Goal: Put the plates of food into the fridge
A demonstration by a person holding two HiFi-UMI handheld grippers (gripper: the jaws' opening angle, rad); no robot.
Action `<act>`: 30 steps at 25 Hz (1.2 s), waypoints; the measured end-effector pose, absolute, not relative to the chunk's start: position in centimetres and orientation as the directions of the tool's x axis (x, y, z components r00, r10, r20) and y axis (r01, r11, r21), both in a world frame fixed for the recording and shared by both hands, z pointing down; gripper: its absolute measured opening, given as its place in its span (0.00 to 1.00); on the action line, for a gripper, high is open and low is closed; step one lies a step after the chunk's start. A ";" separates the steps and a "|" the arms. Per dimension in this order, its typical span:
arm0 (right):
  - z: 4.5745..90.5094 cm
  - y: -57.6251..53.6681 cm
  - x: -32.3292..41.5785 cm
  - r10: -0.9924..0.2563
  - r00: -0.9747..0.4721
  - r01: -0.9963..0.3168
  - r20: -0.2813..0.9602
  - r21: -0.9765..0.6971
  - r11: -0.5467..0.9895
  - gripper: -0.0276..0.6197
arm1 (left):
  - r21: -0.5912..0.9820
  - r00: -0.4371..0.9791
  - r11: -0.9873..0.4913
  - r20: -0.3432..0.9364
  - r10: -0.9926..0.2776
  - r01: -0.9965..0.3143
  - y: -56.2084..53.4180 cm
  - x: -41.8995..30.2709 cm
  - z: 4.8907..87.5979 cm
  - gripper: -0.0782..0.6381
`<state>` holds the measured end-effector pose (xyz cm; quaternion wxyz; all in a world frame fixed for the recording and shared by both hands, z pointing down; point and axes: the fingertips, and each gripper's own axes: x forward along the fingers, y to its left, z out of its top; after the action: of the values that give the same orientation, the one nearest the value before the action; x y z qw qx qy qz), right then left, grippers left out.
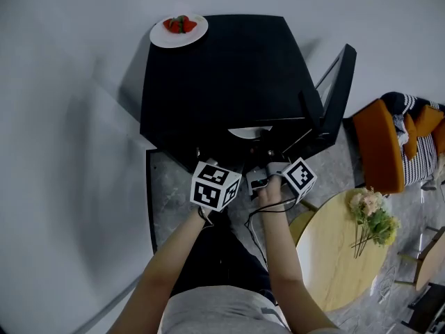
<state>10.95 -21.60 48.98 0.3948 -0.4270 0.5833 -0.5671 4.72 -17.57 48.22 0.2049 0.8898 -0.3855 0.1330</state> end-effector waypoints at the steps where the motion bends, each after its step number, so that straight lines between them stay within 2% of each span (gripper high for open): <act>1: 49.0 -21.6 11.0 -0.946 -0.324 -0.056 0.027 -0.998 -0.009 0.07 | 0.254 0.668 -0.623 0.396 -0.630 -0.739 -17.7 4.8 48.3 0.12; 9: 49.2 -22.0 11.2 -0.942 -0.335 -0.047 0.031 -0.999 -0.016 0.07 | 0.263 0.669 -0.620 0.397 -0.629 -0.739 -19.4 4.9 48.1 0.12; 15: 49.1 -22.1 10.9 -0.927 -0.370 -0.109 0.063 -0.994 -0.024 0.08 | 0.262 0.674 -0.627 0.396 -0.623 -0.734 -19.7 5.3 48.1 0.12; 17: 49.0 -22.0 10.9 -0.924 -0.377 -0.118 0.061 -0.993 -0.017 0.17 | 0.265 0.674 -0.625 0.396 -0.624 -0.734 -19.8 5.3 48.1 0.12; 19: 48.9 -21.8 10.8 -0.924 -0.378 -0.119 0.061 -0.993 -0.016 0.18 | 0.273 0.678 -0.625 0.394 -0.621 -0.731 -19.9 5.3 48.0 0.12; 21: 49.1 -21.9 11.1 -0.926 -0.371 -0.112 0.068 -0.993 -0.028 0.18 | 0.275 0.682 -0.629 0.390 -0.619 -0.727 -19.8 5.2 47.9 0.12; 23: 49.6 -22.2 11.5 -0.930 -0.360 -0.097 0.080 -0.994 -0.048 0.09 | 0.264 0.682 -0.635 0.395 -0.616 -0.726 -19.5 5.2 48.0 0.12; 30: 50.1 -22.5 11.6 -0.929 -0.356 -0.088 0.098 -0.994 -0.071 0.08 | 0.251 0.685 -0.649 0.423 -0.594 -0.718 -19.7 5.3 49.2 0.12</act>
<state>11.63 -22.51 50.06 0.3592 -0.4390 0.5790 -0.5856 5.34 -19.71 49.23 0.2031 0.8951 -0.3663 0.1532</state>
